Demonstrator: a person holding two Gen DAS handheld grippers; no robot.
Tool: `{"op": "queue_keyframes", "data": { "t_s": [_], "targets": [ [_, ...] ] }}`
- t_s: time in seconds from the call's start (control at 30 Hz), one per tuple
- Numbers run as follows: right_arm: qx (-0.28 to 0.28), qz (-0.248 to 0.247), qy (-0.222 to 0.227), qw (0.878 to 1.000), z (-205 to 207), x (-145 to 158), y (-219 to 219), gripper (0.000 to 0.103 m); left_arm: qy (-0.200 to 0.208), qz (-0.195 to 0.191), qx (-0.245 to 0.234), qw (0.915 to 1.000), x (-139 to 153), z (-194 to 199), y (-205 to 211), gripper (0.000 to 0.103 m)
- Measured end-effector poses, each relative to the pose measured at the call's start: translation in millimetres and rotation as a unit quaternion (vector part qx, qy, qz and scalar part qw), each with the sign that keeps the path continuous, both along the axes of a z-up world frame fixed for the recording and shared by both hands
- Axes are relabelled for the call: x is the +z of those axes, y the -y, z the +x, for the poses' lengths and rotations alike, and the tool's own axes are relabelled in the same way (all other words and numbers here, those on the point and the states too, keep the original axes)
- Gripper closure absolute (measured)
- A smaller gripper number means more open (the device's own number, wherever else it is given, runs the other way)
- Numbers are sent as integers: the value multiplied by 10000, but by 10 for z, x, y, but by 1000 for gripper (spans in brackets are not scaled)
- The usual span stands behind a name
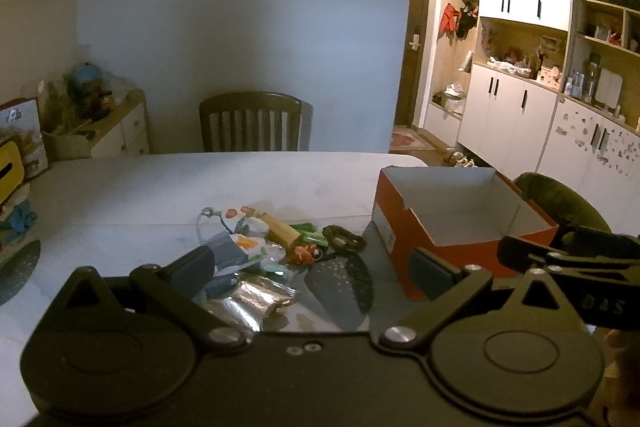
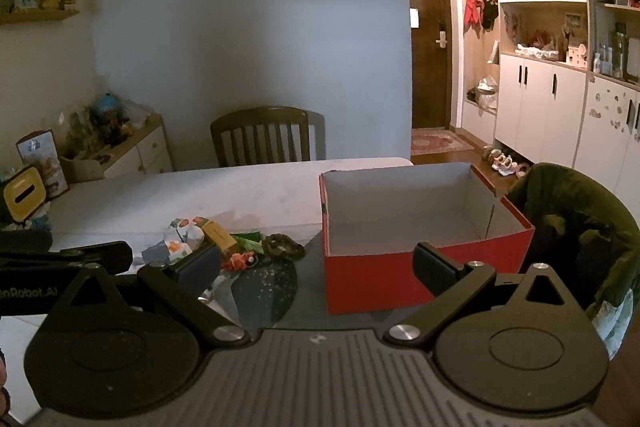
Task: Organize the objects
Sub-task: 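Move both tools toward the pile of items on the table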
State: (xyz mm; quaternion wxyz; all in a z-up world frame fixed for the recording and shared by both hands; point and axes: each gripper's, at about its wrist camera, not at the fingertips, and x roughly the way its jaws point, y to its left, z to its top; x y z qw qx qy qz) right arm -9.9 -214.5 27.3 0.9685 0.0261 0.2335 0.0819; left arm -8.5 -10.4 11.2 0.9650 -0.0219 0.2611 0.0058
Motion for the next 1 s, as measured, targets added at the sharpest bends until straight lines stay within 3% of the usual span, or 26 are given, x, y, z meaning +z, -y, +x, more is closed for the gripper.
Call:
{"op": "queue_keyframes", "data": {
  "t_s": [0.47, 1.0],
  "targets": [
    [328, -59, 91, 9994, 48, 8, -225, 0, -150, -210, 80, 9996, -94, 177, -294, 1],
    [478, -205, -397, 9979, 463, -152, -817, 0, -666, -441, 80, 9968, -393, 787, -1051, 1]
  ]
}}
